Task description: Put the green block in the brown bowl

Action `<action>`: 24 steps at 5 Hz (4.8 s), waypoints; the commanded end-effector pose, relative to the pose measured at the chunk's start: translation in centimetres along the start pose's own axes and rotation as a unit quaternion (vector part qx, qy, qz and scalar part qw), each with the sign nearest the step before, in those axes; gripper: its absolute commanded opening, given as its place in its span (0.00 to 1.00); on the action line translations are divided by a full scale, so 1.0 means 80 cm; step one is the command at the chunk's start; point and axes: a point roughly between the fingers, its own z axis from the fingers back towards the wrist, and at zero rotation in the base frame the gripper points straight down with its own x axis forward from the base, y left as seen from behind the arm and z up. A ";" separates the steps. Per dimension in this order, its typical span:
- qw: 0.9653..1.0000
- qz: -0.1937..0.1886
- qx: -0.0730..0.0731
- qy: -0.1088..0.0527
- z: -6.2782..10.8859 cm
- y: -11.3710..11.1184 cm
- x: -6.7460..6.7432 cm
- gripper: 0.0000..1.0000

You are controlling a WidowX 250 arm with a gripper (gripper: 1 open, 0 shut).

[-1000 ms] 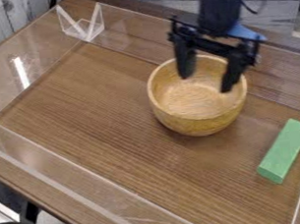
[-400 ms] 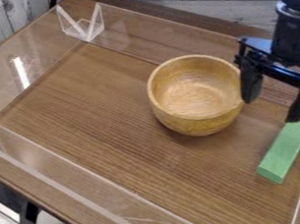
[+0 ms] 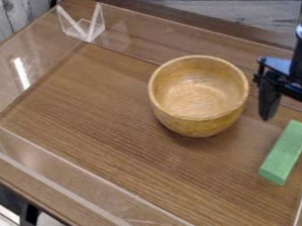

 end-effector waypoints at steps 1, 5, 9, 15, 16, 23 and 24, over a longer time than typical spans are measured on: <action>0.999 -0.006 -0.009 -0.032 0.006 -0.008 0.017 1.00; 1.000 -0.013 -0.008 -0.022 -0.040 -0.002 0.040 1.00; 1.000 -0.011 -0.010 -0.018 -0.048 0.004 0.045 1.00; 1.000 -0.008 -0.005 -0.013 -0.019 0.013 0.040 0.00; 1.000 -0.007 -0.002 -0.014 -0.004 0.016 0.037 0.00; 0.994 0.071 0.011 -0.087 0.133 0.146 -0.051 0.00; 0.993 0.072 0.011 -0.089 0.129 0.142 -0.052 0.00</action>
